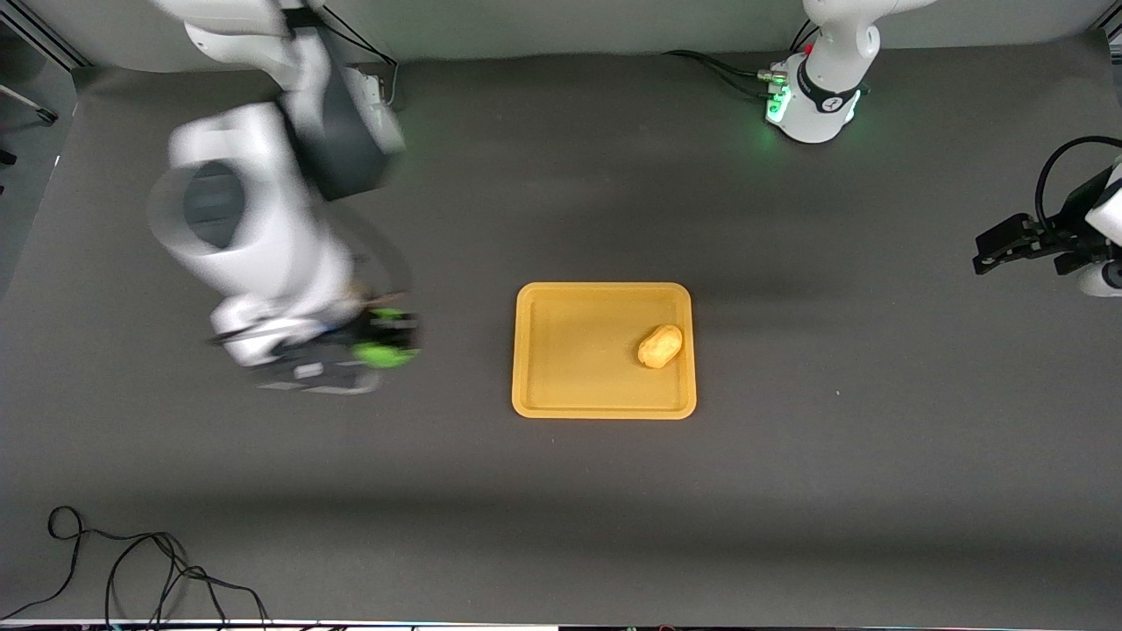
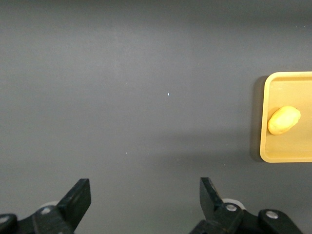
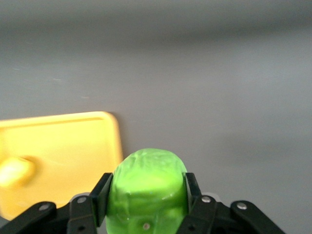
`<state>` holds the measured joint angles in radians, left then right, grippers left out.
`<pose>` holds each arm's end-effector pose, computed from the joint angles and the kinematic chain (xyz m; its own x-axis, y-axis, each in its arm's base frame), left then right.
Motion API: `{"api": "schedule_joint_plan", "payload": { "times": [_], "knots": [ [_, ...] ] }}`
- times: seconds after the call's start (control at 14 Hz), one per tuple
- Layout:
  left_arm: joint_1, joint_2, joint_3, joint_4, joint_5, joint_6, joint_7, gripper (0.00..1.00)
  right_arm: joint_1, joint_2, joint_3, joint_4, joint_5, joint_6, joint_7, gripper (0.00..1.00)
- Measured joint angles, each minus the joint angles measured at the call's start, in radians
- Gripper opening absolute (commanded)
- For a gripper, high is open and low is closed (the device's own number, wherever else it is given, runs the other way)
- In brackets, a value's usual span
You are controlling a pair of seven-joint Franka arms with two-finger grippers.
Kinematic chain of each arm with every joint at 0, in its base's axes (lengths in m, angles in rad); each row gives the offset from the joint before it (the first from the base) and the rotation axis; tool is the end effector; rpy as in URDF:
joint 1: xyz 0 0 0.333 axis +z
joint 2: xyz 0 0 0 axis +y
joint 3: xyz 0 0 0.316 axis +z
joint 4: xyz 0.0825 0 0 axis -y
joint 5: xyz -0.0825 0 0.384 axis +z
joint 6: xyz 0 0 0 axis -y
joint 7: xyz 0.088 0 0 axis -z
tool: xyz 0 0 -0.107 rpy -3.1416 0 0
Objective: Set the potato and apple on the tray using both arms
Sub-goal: 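Carry the green apple with the right gripper over the tray, then lower the apple onto the tray beside the potato and open the right gripper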
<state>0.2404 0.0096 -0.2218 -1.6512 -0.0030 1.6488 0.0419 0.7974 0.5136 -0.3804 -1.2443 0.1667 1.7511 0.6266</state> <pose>0.5619 0.0107 0.5879 0.9997 -0.0231 -0.0115 -0.0230 -0.9997 0.0056 0.6094 0.3525 0.4875 0.9815 -0.1886 0.0328 -0.1887 -0.9820 -0.0006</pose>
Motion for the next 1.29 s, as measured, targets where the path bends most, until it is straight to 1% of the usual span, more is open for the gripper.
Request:
{"api": "schedule_joint_plan", "payload": {
  "times": [0.21, 0.29, 0.36, 0.5, 0.79, 1.0, 1.07, 1.14, 1.21, 1.29],
  "knots": [
    [0.001, 0.004, 0.000, 0.001, 0.000, -0.006, 0.000, 1.00, 0.080, 0.153, 0.134, 0.111, 0.000, 0.089, 0.349, 0.35],
    [0.004, 0.004, 0.000, -0.002, 0.000, -0.011, 0.000, 1.00, 0.104, 0.201, 0.157, 0.147, 0.000, 0.111, 0.416, 0.35],
    [0.009, 0.004, 0.000, -0.008, 0.000, -0.011, 0.000, 1.00, 0.127, 0.242, 0.163, 0.172, 0.000, 0.131, 0.453, 0.35],
    [0.016, 0.007, 0.000, -0.020, -0.001, -0.010, 0.000, 0.99, 0.152, 0.307, 0.164, 0.189, 0.000, 0.172, 0.474, 0.35],
    [0.016, 0.010, 0.000, -0.035, -0.001, -0.008, 0.000, 0.99, 0.140, 0.437, 0.162, 0.187, -0.023, 0.276, 0.474, 0.36],
    [0.016, 0.009, -0.001, -0.034, -0.001, -0.004, 0.000, 1.00, 0.124, 0.481, 0.162, 0.157, -0.024, 0.369, 0.474, 0.36],
    [0.016, 0.009, -0.001, -0.034, -0.001, 0.000, 0.000, 1.00, 0.122, 0.487, 0.162, 0.148, -0.024, 0.390, 0.474, 0.38],
    [0.016, 0.009, -0.001, -0.034, -0.001, 0.005, 0.001, 1.00, 0.122, 0.490, 0.162, 0.140, -0.025, 0.400, 0.474, 0.66],
    [0.016, 0.009, -0.001, -0.034, -0.001, 0.010, 0.001, 1.00, 0.123, 0.492, 0.162, 0.134, -0.026, 0.408, 0.474, 0.99],
    [0.017, 0.009, -0.001, -0.034, -0.001, 0.011, 0.001, 1.00, 0.123, 0.494, 0.162, 0.132, -0.027, 0.411, 0.474, 1.00]
  ]
}}
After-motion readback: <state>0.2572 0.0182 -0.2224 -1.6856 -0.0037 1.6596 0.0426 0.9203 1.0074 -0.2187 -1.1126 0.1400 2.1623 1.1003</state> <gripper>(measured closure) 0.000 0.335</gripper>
